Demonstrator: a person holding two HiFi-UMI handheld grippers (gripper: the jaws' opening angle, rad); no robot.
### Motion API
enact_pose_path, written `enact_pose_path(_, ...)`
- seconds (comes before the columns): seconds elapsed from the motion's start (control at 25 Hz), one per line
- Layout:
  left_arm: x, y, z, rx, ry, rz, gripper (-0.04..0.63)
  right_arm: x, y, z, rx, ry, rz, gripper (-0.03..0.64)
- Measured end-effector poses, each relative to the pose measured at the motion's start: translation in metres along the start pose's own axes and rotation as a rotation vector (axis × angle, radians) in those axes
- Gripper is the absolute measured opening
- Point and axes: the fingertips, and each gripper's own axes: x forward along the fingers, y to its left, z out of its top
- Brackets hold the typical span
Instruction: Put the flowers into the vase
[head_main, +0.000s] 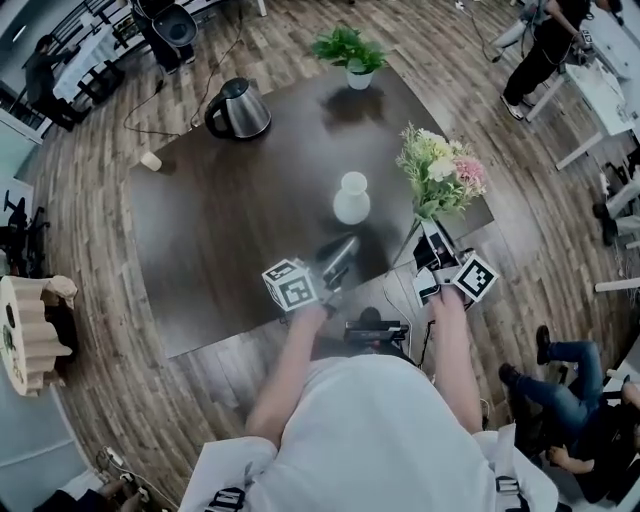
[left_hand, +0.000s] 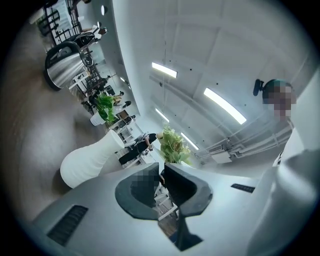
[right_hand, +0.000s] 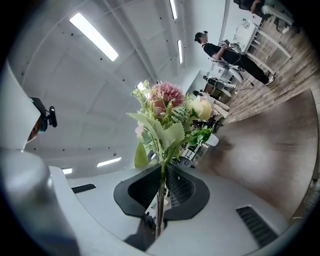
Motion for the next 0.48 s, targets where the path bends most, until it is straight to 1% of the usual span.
enact_pose_path(0.16, 0.013, 0.008, -0.004, 0.001, -0.013, 0.024, 0.015, 0.016, -0.016, 0.019, 0.0, -0.004, 0.022, 0.04)
enact_pose_path(0.28, 0.015, 0.017, -0.007, -0.004, -0.004, 0.044, 0.015, 0.03, -0.024, 0.023, 0.02, -0.014, 0.026, 0.04)
enact_pose_path(0.48, 0.024, 0.03, 0.002, -0.018, -0.012, 0.021, 0.015, 0.054, -0.028, 0.029, 0.006, -0.033, 0.037, 0.04)
